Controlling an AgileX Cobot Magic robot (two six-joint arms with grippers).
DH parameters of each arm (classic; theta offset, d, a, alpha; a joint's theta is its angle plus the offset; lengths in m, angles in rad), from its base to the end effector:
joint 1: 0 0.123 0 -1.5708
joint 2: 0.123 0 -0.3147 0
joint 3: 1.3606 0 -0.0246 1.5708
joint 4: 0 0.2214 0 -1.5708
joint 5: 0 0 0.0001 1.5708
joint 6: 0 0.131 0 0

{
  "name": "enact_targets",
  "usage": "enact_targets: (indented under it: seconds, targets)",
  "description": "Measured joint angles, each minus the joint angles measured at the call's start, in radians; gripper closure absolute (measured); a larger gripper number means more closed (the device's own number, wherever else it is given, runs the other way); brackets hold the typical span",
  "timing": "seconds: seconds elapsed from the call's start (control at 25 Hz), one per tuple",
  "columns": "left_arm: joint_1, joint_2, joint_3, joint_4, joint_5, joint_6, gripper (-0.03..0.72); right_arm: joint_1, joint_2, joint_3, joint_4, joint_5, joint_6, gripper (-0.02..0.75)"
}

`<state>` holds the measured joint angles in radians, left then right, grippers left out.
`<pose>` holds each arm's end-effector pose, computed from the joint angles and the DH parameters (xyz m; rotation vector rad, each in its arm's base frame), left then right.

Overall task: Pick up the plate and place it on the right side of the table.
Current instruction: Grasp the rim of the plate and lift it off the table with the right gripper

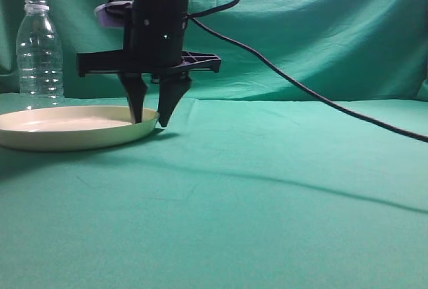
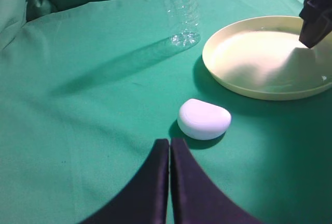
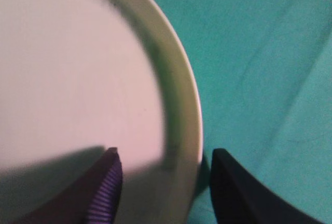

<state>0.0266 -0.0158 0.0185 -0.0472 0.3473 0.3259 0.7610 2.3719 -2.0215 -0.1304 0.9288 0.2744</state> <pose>0.0322 -0.0013 0.1658 0.2448 1.8215 0.2017 0.3859 0.3487 0.1579 -0.7404 2.6507 0.1180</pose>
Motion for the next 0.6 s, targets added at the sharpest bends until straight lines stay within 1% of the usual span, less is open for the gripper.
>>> enact_targets:
  seconds: [0.12, 0.2, 0.24, 0.44, 0.6]
  targets:
    - [0.000, 0.000, 0.000, 0.000, 0.000, 0.000, 0.688, 0.000, 0.008, -0.002, -0.005, -0.003, 0.002, 0.522]
    - [0.000, 0.000, 0.000, 0.000, 0.000, 0.000, 0.688, 0.000, 0.008, -0.002, -0.015, -0.003, 0.007, 0.638]
    - [0.000, 0.000, 0.000, 0.000, 0.000, 0.000, 0.688, 0.000, 0.008, -0.004, -0.019, -0.005, 0.012, 0.666]
    - [0.000, 0.000, 0.000, 0.000, 0.000, 0.000, 0.688, 0.001, 0.005, -0.008, -0.062, 0.004, 0.043, 0.666]
    - [0.000, 0.000, 0.000, 0.000, 0.000, 0.000, 0.688, 0.002, -0.037, -0.008, -0.118, 0.097, 0.037, 0.666]
